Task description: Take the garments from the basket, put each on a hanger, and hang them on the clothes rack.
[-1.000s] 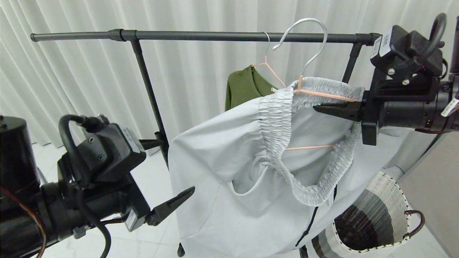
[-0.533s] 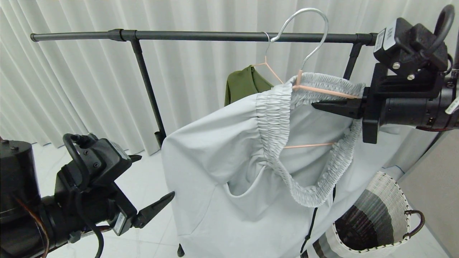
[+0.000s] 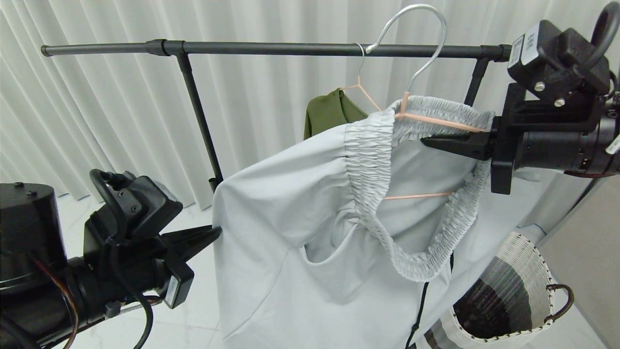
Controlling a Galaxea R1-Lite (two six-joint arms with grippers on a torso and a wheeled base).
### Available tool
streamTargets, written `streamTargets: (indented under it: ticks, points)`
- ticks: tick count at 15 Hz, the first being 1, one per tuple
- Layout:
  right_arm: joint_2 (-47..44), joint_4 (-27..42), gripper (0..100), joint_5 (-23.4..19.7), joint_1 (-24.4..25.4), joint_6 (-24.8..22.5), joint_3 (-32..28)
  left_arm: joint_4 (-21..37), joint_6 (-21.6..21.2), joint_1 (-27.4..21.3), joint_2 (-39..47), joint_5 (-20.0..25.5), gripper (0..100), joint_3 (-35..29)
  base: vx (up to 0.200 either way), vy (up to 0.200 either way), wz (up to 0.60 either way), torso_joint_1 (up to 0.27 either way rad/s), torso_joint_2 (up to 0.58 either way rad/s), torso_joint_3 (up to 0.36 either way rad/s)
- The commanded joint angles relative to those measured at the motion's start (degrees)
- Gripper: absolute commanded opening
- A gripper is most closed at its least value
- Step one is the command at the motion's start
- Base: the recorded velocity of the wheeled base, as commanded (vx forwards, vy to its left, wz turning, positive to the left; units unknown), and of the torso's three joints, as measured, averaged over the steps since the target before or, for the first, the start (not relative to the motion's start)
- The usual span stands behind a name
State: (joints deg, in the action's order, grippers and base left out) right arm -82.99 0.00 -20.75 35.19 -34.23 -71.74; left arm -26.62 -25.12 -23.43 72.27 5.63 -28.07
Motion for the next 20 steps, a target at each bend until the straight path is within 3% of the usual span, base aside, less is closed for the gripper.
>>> streamTargets:
  ticks: [1, 6, 11, 12, 20]
  points:
    - [0.29, 0.09, 0, 0.01, -0.3, -0.05, 0.11, -1.41, 0.6, 2.34, 1.03, -0.27, 0, 0.3, 0.0, 0.0, 0.0, 0.0, 0.0, 0.0]
    - [0.64, 0.18, 0, 0.01, -1.8, 0.04, -0.07, -2.03, 0.16, 14.99, 1.91, -0.27, 0, 0.48, 0.0, 0.0, 0.0, 0.0, 0.0, 0.0]
    - [0.73, 0.09, 0, 0.09, -1.8, 0.04, -0.07, -2.99, 0.08, 15.08, 1.83, -0.18, 0, 0.39, 0.0, 0.0, 0.0, 0.0, 0.0, 0.0]
    - [0.73, 0.09, 0, 0.09, -1.8, 0.04, -0.07, -3.52, -0.01, 14.64, 1.65, -0.09, 100, 0.48, 0.0, 0.0, 0.0, 0.0, 0.0, 0.0]
    - [0.73, 0.35, 0, 1.76, -2.85, 1.01, 0.02, -3.7, 0.08, 14.55, -0.46, 0.17, 100, 1.09, 0.0, 0.0, 0.0, 0.0, 0.0, 0.0]
